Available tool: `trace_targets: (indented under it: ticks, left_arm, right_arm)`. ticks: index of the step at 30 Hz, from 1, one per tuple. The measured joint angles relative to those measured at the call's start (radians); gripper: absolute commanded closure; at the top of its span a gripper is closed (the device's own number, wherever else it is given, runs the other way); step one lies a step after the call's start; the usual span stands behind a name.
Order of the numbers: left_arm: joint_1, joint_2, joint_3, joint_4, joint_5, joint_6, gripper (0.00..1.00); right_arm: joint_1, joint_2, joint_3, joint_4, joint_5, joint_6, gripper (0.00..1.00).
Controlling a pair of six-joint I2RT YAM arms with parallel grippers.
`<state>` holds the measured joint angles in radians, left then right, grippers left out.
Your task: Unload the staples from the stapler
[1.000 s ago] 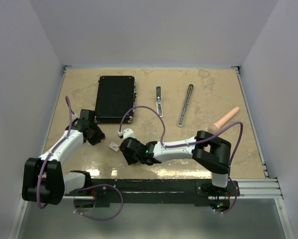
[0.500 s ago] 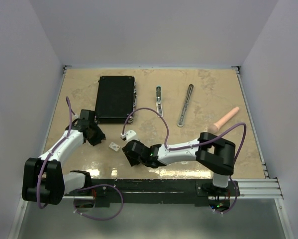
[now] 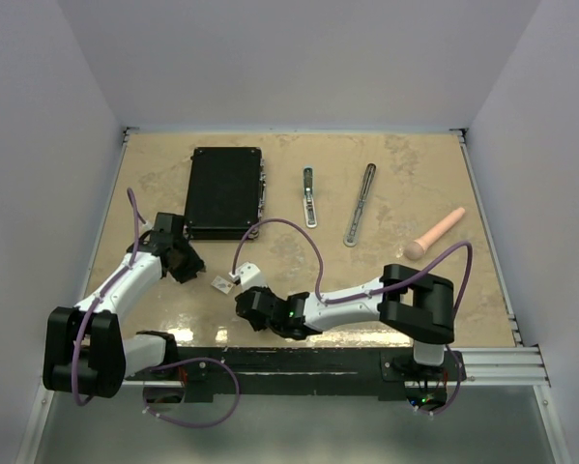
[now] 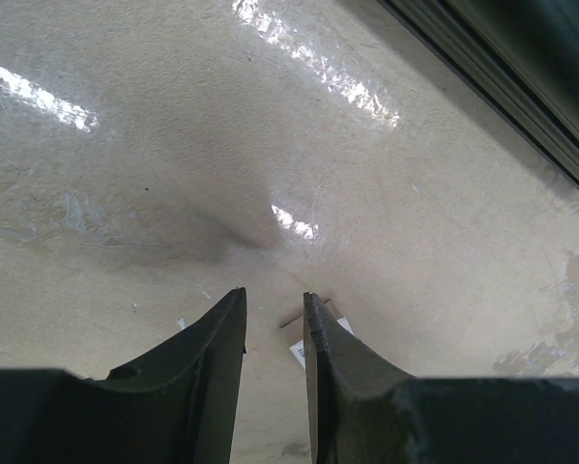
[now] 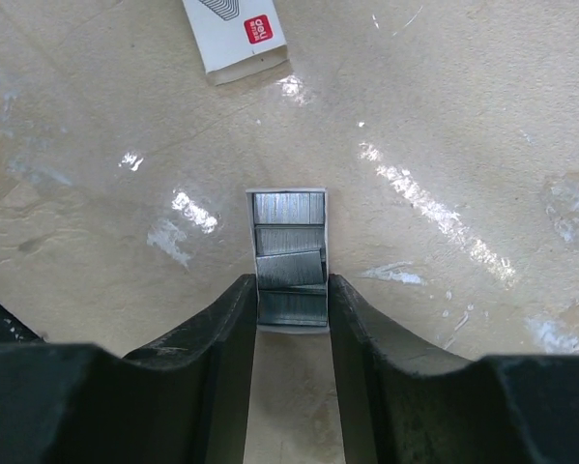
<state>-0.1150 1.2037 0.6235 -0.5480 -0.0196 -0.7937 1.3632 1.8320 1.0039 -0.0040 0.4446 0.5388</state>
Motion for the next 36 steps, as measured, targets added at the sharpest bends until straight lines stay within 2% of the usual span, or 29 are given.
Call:
trace_targets:
  ticks: [10,17,24,36]
  left_arm:
    - [0.017,-0.003,-0.001,-0.004,0.016,0.000,0.66]
    - [0.017,-0.009,-0.023,-0.001,0.050,0.000,0.66]
    - [0.017,-0.011,-0.025,0.000,0.054,0.000,0.66]
    - [0.017,-0.011,-0.030,0.000,0.062,0.000,0.67]
  right_arm:
    - [0.003,0.061,0.070,0.012,0.037,-0.048,0.65]
    - [0.003,0.119,0.145,0.005,0.042,-0.080,0.59]
    - [0.001,0.134,0.164,-0.010,0.047,-0.087,0.64]
    - [-0.018,0.134,0.172,-0.030,0.062,-0.096,0.65]
